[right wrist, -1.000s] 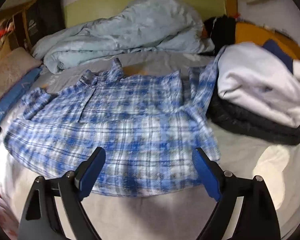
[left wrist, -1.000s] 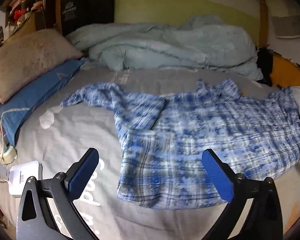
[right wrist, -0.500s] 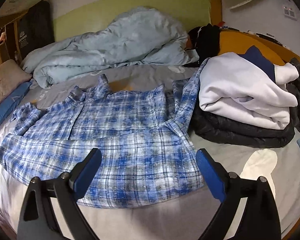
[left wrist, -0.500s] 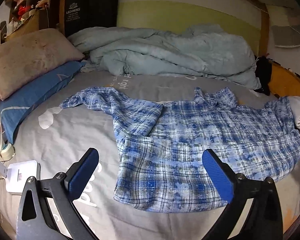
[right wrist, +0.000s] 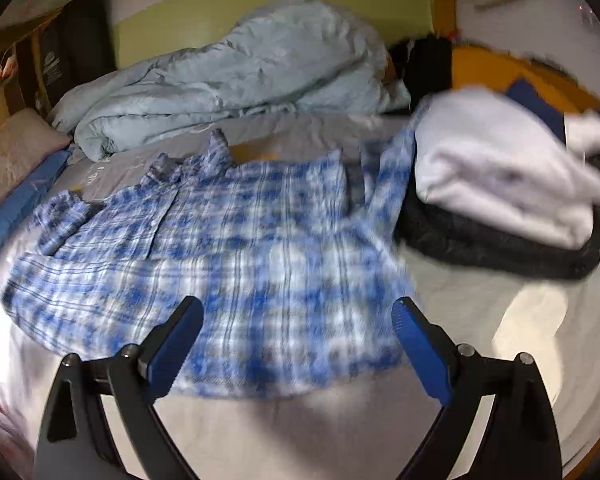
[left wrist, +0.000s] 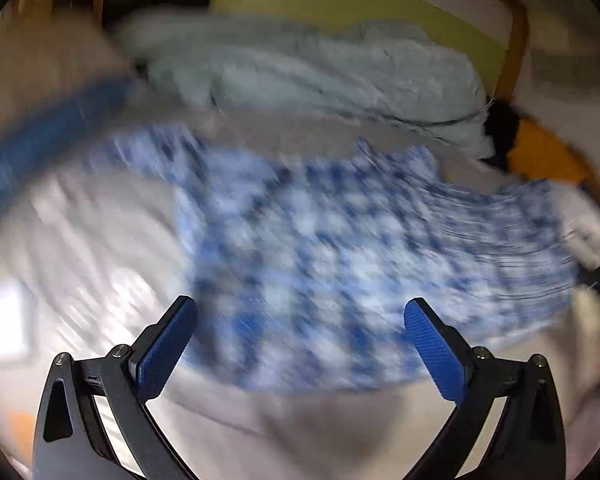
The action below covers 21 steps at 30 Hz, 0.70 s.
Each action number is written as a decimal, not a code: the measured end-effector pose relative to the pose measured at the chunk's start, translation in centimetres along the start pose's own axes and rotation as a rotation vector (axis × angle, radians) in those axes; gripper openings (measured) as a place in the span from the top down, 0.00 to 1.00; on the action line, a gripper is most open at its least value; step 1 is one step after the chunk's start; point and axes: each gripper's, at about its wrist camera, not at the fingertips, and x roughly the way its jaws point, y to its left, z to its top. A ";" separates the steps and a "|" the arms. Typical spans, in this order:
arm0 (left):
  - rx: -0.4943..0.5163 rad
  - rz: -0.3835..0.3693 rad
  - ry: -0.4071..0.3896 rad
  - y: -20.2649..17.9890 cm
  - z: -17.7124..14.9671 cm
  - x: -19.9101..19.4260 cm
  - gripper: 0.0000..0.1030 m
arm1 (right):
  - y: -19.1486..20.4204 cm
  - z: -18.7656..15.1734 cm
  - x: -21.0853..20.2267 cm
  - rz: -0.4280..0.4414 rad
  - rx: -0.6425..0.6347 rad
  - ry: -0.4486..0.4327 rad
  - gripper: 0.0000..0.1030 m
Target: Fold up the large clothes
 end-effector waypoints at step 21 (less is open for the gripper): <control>-0.227 -0.058 0.122 0.3 -3.8 7.4 0.69 | 2.5 -4.1 7.2 0.271 0.237 0.212 0.40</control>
